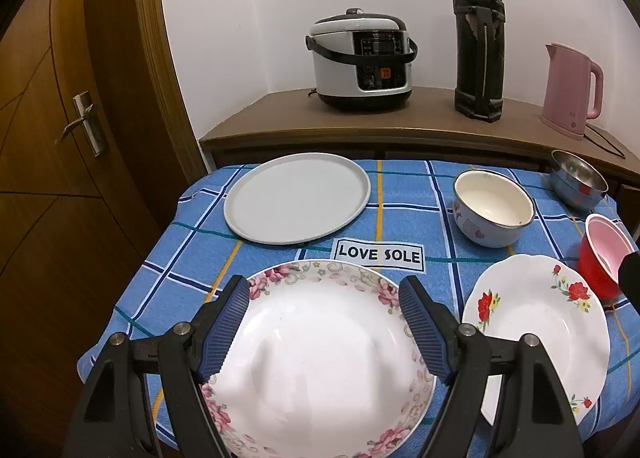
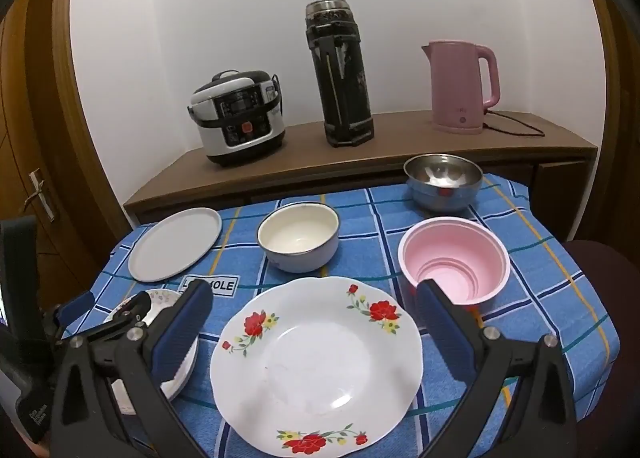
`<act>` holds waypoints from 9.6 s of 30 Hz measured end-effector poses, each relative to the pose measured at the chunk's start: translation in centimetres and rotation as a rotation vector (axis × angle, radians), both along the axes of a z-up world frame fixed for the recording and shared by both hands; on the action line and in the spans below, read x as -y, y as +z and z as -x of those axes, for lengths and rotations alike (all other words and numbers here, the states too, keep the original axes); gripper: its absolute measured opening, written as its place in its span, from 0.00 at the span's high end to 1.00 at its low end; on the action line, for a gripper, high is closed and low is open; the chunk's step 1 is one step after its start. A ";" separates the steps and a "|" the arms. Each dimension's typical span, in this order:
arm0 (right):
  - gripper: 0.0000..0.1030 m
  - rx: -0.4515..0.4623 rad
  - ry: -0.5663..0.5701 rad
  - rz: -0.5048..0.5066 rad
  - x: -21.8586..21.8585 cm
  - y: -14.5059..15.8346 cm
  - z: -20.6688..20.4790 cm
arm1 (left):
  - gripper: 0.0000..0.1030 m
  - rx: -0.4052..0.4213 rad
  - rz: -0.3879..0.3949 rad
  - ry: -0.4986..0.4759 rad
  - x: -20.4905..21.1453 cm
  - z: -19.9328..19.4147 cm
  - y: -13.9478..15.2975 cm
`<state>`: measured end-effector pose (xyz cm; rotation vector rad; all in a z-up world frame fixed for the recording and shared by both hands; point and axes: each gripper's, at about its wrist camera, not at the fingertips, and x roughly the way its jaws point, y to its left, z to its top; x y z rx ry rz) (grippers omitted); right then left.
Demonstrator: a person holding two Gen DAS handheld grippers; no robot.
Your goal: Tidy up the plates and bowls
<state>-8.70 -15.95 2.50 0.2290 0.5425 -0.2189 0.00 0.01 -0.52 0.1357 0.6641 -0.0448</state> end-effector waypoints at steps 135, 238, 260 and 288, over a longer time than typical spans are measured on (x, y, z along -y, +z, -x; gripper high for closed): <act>0.79 -0.385 0.416 -0.139 -9.7 -3.3 -23.1 | 0.69 -0.134 0.242 -0.020 -12.7 -14.6 -0.9; 0.43 -0.135 0.029 0.050 4.8 -0.2 -2.9 | 0.50 -0.086 0.089 -0.224 4.9 -0.2 -1.0; 0.55 -0.171 0.042 -0.101 8.4 -5.6 1.5 | 0.50 -0.178 0.043 -0.269 7.8 0.1 -4.3; 0.64 -0.223 0.096 -0.185 8.4 -8.5 -0.1 | 0.50 -0.265 0.040 -0.279 8.8 -1.1 -6.9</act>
